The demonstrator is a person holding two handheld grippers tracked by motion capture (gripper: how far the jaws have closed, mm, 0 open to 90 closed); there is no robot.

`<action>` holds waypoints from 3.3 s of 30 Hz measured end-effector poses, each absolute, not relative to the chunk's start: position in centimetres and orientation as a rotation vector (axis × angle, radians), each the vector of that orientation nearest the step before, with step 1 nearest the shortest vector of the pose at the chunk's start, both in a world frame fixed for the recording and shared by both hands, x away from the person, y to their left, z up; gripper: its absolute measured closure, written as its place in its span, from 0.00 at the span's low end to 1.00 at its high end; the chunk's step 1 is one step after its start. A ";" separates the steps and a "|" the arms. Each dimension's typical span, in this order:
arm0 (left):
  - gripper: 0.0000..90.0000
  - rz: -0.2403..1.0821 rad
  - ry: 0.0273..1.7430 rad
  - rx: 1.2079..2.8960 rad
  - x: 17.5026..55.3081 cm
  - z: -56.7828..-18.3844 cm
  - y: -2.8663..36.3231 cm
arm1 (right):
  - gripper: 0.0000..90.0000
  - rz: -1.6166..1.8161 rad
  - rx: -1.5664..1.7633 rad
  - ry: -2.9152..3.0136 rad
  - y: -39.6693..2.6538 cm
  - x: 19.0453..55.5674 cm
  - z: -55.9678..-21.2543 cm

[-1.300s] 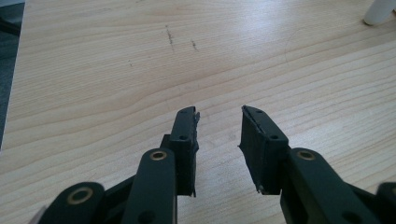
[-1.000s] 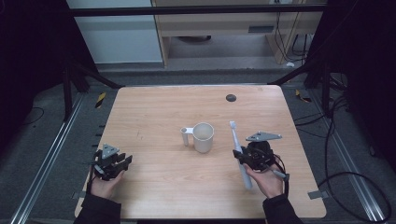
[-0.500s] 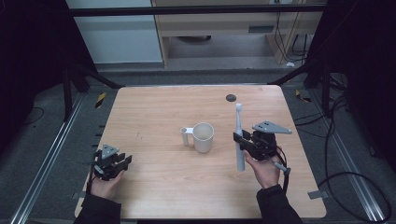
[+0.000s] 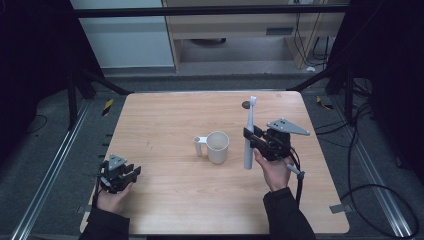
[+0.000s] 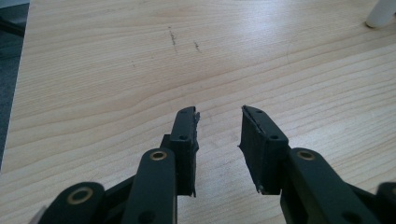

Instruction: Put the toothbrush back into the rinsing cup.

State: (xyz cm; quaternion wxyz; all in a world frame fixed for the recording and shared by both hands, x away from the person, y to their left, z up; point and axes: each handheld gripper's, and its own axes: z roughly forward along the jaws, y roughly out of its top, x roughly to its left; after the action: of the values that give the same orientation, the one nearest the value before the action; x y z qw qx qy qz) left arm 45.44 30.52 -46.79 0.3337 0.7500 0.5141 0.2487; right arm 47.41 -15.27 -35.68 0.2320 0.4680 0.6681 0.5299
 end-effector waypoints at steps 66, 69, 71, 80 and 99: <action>0.73 0.648 1.339 1.958 45.5 -46.9 30.6 | 0.75 1.582 1.282 1.717 -8.6 54.1 -35.6; 0.73 0.647 1.339 1.959 45.5 -46.9 30.6 | 0.75 1.570 1.286 1.724 -8.3 54.4 -36.0; 0.73 0.647 1.339 1.959 45.5 -46.9 30.6 | 0.75 1.564 1.295 1.730 -8.2 54.6 -36.3; 0.73 0.649 1.339 1.956 45.5 -46.9 30.6 | 0.75 1.531 1.318 1.767 -7.4 55.1 -37.7; 0.73 0.650 1.338 1.959 45.5 -46.9 30.6 | 0.75 1.434 1.359 1.868 -6.0 55.4 -40.4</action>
State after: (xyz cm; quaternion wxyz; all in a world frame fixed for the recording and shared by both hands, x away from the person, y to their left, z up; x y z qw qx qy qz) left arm 45.51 30.61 -46.89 0.3345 0.7505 0.5127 0.2491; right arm 55.42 -5.98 -40.40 0.2099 0.4887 0.6717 0.5157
